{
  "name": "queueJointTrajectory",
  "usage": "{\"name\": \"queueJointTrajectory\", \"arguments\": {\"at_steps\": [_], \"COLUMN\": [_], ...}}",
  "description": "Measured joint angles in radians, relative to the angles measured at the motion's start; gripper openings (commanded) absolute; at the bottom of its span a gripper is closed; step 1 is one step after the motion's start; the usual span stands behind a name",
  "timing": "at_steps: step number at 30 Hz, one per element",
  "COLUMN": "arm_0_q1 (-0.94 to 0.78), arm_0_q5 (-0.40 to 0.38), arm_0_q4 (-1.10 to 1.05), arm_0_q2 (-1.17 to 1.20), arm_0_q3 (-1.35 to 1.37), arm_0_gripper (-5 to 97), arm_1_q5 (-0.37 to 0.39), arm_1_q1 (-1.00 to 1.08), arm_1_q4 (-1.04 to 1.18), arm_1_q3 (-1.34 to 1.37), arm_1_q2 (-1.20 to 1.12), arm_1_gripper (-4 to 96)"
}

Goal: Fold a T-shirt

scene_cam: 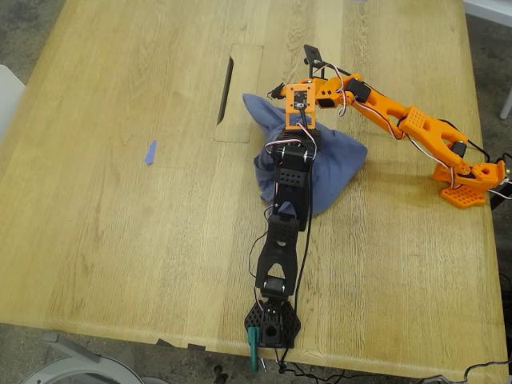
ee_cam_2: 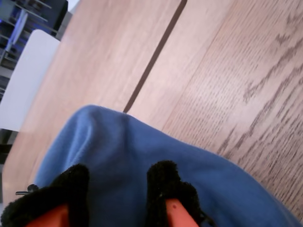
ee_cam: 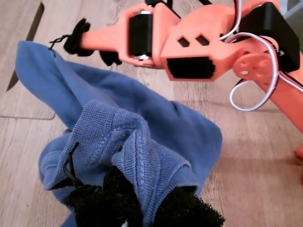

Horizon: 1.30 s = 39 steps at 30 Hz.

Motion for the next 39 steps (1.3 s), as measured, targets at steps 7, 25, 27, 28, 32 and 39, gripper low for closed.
{"name": "queueJointTrajectory", "arguments": {"at_steps": [7, 25, 27, 28, 32, 39], "arm_0_q1": [0.025, 0.071, 0.080, 0.086, 0.112, 0.132], "arm_0_q5": [0.000, -0.009, -0.009, -0.009, -0.009, -0.009], "arm_0_q4": [0.000, 0.000, 0.000, 0.000, 0.000, 0.000], "arm_0_q2": [0.000, 0.000, 0.000, 0.000, 0.000, 0.000], "arm_0_q3": [0.000, 0.000, 0.000, 0.000, 0.000, 0.000], "arm_0_gripper": [0, 0, 0, 0, 0, 0], "arm_1_q5": [-0.081, -0.158, -0.158, -0.158, -0.158, -0.172], "arm_1_q1": [-0.002, 0.015, 0.015, 0.015, 0.000, 0.003], "arm_1_q4": [0.118, 0.333, 0.314, 0.307, 0.275, 0.241], "arm_1_q3": [0.000, 0.121, 0.137, 0.137, 0.143, 0.183], "arm_1_q2": [0.000, 0.195, 0.207, 0.209, 0.219, 0.264], "arm_1_gripper": [24.1, 25.6, 25.6, 25.6, 25.5, 25.0]}}
